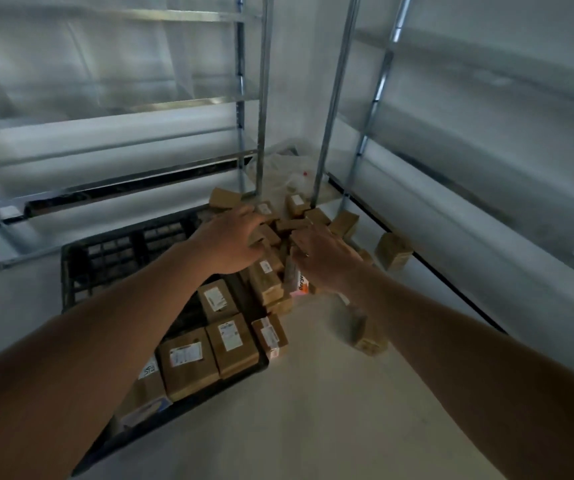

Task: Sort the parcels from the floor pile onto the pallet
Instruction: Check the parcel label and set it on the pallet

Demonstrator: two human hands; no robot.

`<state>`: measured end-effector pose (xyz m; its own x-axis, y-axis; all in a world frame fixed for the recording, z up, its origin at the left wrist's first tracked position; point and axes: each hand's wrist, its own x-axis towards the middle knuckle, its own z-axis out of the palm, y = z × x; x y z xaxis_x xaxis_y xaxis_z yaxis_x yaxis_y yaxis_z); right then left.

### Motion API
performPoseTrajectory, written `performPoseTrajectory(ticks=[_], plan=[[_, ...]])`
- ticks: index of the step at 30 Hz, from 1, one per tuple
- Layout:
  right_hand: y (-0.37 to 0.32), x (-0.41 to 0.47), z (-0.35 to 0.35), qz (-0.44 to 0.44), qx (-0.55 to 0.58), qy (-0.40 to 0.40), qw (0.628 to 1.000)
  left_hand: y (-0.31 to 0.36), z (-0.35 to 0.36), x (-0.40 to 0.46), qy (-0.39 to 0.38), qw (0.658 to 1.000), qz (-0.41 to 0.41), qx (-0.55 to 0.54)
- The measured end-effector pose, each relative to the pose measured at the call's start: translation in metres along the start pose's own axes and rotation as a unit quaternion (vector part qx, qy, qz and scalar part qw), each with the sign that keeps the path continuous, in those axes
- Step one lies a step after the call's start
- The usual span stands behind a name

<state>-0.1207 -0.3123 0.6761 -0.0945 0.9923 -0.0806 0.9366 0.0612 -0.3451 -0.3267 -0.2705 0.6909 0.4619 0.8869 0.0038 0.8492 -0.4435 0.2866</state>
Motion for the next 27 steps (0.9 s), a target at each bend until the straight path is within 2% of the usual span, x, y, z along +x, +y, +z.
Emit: performPoseTrajectory(ticks=[5, 10, 17, 27], plan=[[0.063, 0.004, -0.016, 0.022, 0.004, -0.002, 1.000, 0.042, 0.021, 0.044, -0.028, 1.000, -0.004, -0.002], [0.100, 0.038, -0.009, 0.013, 0.017, -0.034, 0.999, 0.044, 0.041, 0.102, -0.057, 0.998, -0.009, -0.015], [0.129, 0.153, 0.007, 0.046, 0.001, -0.095, 0.994, -0.012, 0.070, 0.208, -0.078, 0.995, -0.023, -0.050], [0.141, 0.309, 0.042, 0.025, 0.034, -0.153, 0.987, -0.100, 0.084, 0.323, -0.114, 0.990, -0.066, -0.044]])
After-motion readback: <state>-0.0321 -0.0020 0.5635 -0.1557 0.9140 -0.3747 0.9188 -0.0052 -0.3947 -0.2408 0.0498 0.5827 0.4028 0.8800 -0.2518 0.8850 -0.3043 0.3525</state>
